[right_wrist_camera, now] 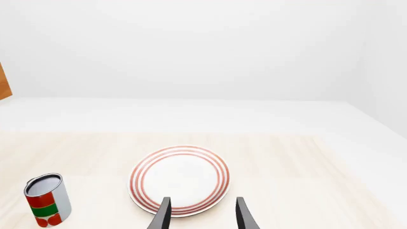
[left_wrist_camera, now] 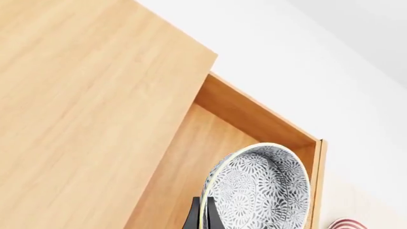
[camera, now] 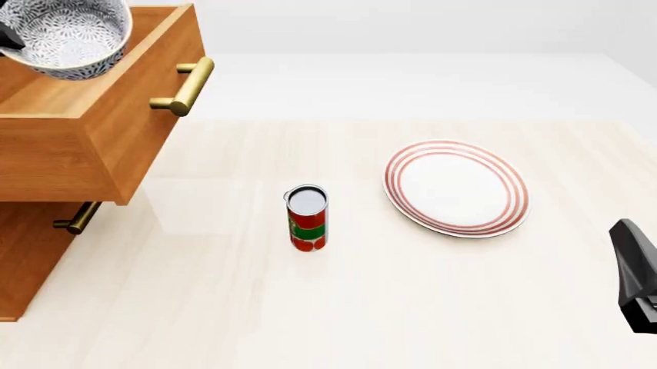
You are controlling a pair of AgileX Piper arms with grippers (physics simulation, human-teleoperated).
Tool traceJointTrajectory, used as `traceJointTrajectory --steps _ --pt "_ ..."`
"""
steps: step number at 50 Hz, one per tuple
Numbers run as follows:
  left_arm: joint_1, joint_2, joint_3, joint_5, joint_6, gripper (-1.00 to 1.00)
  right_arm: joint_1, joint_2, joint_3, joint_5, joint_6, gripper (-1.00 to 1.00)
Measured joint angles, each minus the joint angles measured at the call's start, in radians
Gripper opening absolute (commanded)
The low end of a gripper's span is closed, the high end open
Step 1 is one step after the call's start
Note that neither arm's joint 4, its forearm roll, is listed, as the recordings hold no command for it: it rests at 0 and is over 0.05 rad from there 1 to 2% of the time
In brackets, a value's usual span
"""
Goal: Put the bowl in the top drawer of the cabinet.
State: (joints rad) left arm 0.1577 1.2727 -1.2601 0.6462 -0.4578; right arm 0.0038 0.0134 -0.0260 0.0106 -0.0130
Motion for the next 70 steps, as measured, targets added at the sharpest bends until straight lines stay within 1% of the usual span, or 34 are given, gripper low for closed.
traceJointTrajectory --steps 70 --pt "0.01 0.065 0.051 -0.077 -0.002 -1.0 0.0 0.0 0.0 0.0 0.0 1.0"
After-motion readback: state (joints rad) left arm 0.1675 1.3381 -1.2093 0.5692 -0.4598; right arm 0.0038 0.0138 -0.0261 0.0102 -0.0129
